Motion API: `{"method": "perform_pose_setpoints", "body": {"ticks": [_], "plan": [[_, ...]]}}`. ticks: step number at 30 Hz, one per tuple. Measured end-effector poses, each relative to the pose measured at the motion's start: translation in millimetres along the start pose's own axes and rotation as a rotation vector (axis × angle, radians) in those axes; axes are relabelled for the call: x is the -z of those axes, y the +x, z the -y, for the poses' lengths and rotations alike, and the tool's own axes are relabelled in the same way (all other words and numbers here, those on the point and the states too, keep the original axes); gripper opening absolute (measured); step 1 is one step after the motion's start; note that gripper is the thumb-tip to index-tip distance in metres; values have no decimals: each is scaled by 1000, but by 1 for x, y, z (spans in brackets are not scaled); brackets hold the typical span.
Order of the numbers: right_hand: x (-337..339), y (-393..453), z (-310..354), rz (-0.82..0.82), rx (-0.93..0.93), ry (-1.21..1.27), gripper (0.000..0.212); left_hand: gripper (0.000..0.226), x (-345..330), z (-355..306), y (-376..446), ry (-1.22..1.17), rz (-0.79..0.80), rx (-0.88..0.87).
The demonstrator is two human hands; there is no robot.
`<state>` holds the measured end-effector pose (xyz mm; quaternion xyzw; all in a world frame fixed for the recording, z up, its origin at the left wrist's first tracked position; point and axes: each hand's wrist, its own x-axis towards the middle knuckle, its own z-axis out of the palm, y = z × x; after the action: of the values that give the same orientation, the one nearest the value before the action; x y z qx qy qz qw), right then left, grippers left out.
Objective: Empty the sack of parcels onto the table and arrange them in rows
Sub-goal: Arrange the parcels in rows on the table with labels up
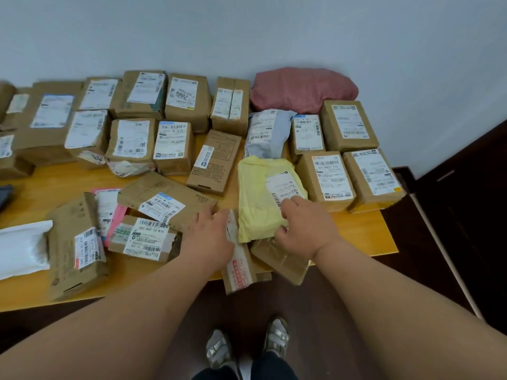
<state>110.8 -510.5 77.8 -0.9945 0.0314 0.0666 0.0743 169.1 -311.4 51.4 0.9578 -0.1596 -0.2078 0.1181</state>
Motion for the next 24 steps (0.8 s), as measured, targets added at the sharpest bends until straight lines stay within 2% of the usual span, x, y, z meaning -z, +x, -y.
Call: {"method": "perform_pose_setpoints", "body": {"ticks": [3,6,9,11,15,20,22,24], "plan": [[-5,-12,-5,97,-16,-66,28,64,-6,-4,-9,-95,25,39],[-16,-22,-10,198,-39,-109,51,76,-15,-11,-18,-94,66,87],[-33,-32,-11,329,-95,-95,85,89,-30,-18,-24,-85,94,150],[-47,-38,-9,384,-107,-99,94,100,-42,-22,-28,-135,101,207],[-59,-41,-9,394,-118,35,84,104,-56,-28,-35,-297,21,290],[-35,-32,-26,656,-314,620,68,90,-44,-24,-49,-492,-12,383],[-27,-33,-34,749,-481,868,51,77,-34,-22,-59,-695,-32,406],[-22,-36,-40,780,-603,1046,39,49,-25,-22,-70,-990,-68,446]]}}
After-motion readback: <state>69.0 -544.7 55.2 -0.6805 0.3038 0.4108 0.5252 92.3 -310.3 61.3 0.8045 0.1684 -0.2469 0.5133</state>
